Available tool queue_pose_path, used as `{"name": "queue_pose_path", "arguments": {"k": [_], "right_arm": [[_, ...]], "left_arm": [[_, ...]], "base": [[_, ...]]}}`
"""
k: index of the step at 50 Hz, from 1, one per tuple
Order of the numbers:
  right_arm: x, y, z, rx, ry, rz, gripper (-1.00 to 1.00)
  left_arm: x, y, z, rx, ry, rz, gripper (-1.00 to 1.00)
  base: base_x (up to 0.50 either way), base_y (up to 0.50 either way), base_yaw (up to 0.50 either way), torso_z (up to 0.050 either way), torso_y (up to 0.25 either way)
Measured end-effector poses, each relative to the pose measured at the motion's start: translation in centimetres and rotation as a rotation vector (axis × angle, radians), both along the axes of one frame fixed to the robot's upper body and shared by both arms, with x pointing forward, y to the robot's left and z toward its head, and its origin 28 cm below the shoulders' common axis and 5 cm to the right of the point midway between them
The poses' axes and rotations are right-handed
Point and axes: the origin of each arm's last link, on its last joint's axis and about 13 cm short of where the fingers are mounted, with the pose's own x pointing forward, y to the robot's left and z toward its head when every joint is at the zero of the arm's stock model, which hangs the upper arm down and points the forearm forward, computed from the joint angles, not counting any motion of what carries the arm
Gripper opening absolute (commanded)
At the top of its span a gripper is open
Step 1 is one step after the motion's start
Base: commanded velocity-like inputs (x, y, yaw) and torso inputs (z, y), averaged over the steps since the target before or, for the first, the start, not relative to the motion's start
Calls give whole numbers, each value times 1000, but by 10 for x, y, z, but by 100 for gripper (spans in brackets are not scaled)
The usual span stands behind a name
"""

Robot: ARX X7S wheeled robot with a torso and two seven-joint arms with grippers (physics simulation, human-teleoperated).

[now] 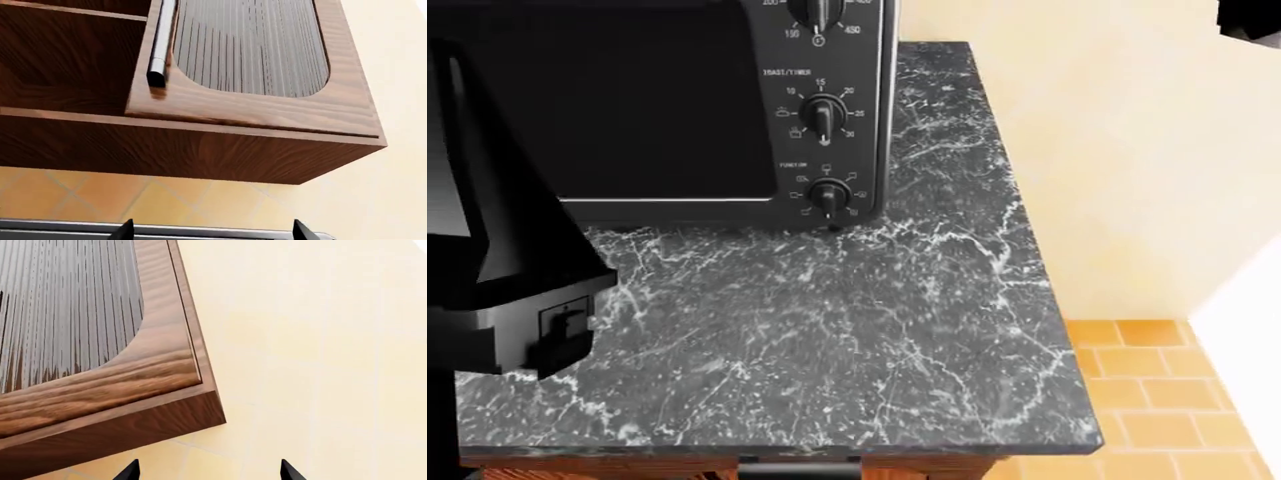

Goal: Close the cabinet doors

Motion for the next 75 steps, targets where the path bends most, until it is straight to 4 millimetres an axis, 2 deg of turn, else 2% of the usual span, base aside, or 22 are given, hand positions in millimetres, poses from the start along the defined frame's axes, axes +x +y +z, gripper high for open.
{"name": "queue_pose_path", "arguments": {"k": [11,22,50,55,75], "right_arm": [[-2,-1,-2,-5,10,7,100],[-3,-1,-2,-18,23,18,100],[-4,-1,-3,-58,32,23,100],[-4,-2,-3,-65,32,19,100],[-4,-2,-3,-84,46,11,100]], "left_arm": [[0,-5,5,11,-22,-35,100],[0,-6,7,-2,-31,-53,100],[-2,-7,8,17,-44,-61,100],[-3,-7,8,12,-50,-67,100],[-3,-6,8,-3,-46,-67,100]], "base": [[0,0,0,-8,249],[0,0,0,1,3],[0,3,0,50,13],[1,457,0,50,16],[1,500,0,0,0]]}}
